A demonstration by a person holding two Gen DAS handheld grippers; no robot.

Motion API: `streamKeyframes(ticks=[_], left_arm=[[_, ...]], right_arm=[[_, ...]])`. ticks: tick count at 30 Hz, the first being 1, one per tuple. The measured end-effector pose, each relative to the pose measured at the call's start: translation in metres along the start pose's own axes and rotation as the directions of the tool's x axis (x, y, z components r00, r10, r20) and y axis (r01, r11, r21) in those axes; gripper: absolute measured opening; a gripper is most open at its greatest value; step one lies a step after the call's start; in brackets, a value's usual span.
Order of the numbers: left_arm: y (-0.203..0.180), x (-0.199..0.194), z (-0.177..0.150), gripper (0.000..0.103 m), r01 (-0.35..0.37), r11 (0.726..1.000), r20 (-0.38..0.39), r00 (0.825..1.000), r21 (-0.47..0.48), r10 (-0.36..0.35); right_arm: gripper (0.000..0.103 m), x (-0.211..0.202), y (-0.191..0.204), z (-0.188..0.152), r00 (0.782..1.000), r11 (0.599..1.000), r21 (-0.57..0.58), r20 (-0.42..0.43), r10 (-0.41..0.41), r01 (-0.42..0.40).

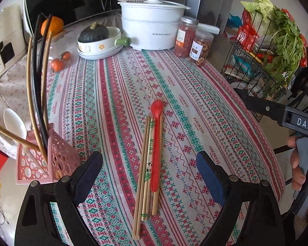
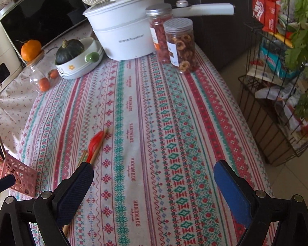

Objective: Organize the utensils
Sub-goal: 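Move the left tool to the chopstick pile and grasp a wooden chopstick, then lift the wooden chopstick with the left tool while the right tool grasps another wooden chopstick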

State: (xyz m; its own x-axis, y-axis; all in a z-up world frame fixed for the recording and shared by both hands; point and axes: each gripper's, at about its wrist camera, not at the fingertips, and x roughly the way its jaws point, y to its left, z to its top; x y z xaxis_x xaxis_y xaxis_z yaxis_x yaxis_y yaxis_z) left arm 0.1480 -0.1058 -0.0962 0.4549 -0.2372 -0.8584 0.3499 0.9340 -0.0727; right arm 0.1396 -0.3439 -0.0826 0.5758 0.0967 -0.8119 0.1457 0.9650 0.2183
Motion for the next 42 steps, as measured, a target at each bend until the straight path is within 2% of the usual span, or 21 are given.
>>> streamKeyframes(ticks=[2, 5, 7, 8, 10, 12, 19, 21, 24, 26, 28, 31, 35, 41, 42], left_arm=[[0.003, 0.019, 0.007, 0.093, -0.001, 0.999, -0.048, 0.999, -0.035, -0.001], [0.009, 0.046, 0.015, 0.077, 0.002, 0.995, -0.104, 0.994, -0.100, -0.013], [0.013, 0.062, 0.018, 0.056, 0.011, 0.991, -0.136, 0.990, -0.132, -0.029], [0.014, 0.069, 0.020, 0.049, 0.008, 0.990, -0.154, 0.988, -0.141, -0.030], [0.015, 0.084, 0.022, 0.025, -0.003, 0.989, -0.193, 0.981, -0.146, -0.026], [0.017, 0.094, 0.024, 0.018, -0.017, 0.987, -0.210, 0.978, -0.157, -0.016], [0.016, 0.106, 0.024, 0.016, -0.050, 0.990, -0.245, 0.969, -0.129, 0.017], [0.017, 0.111, 0.025, 0.020, -0.078, 0.989, -0.280, 0.959, -0.124, 0.041], [0.011, 0.115, 0.028, 0.020, -0.099, 0.993, -0.304, 0.950, -0.061, 0.075], [0.008, 0.118, 0.031, 0.020, -0.114, 0.992, -0.310, 0.947, -0.062, 0.089], [0.007, 0.118, 0.032, 0.010, -0.109, 0.991, -0.304, 0.949, -0.078, 0.080], [0.011, 0.101, 0.027, 0.010, -0.039, 0.993, -0.247, 0.969, -0.114, 0.010], [0.017, 0.062, 0.015, 0.009, 0.003, 0.995, -0.171, 0.985, -0.097, -0.019], [0.022, -0.009, -0.002, 0.009, 0.060, 0.996, -0.013, 0.998, -0.065, -0.061], [0.025, -0.019, -0.006, 0.009, 0.077, 0.995, 0.018, 0.997, -0.070, -0.076]], right_arm=[[0.098, 0.007, -0.004, -0.002, 1.000, 1.000, -0.009, -0.026, -0.008, 0.008], [0.098, 0.014, -0.006, -0.003, 0.999, 1.000, -0.024, -0.049, -0.018, 0.017], [0.098, 0.017, -0.007, -0.003, 0.998, 1.000, -0.026, -0.060, -0.015, 0.014], [0.098, 0.018, -0.007, -0.003, 0.998, 1.000, -0.025, -0.065, -0.011, 0.010], [0.098, 0.020, -0.007, -0.002, 0.997, 1.000, -0.025, -0.072, -0.004, 0.002], [0.098, 0.022, -0.005, -0.002, 0.997, 1.000, -0.028, -0.075, -0.002, 0.000], [0.098, 0.028, -0.003, -0.001, 0.996, 0.999, -0.039, -0.090, -0.002, -0.001], [0.098, 0.029, -0.003, -0.002, 0.996, 0.999, -0.035, -0.094, -0.003, 0.000], [0.098, 0.031, -0.002, -0.002, 0.995, 0.999, -0.036, -0.099, -0.010, 0.006], [0.098, 0.033, 0.000, -0.003, 0.994, 0.999, -0.042, -0.104, -0.015, 0.011], [0.098, 0.035, 0.002, -0.004, 0.993, 0.999, -0.050, -0.113, -0.016, 0.010], [0.098, 0.037, 0.007, -0.005, 0.992, 0.998, -0.058, -0.122, -0.011, 0.004], [0.098, 0.045, 0.020, -0.005, 0.991, 0.998, -0.064, -0.136, 0.001, -0.010], [0.097, 0.074, 0.048, -0.002, 0.973, 0.993, -0.040, -0.204, 0.105, -0.116], [0.090, 0.081, 0.052, -0.002, 0.970, 0.991, -0.032, -0.214, 0.117, -0.127]])
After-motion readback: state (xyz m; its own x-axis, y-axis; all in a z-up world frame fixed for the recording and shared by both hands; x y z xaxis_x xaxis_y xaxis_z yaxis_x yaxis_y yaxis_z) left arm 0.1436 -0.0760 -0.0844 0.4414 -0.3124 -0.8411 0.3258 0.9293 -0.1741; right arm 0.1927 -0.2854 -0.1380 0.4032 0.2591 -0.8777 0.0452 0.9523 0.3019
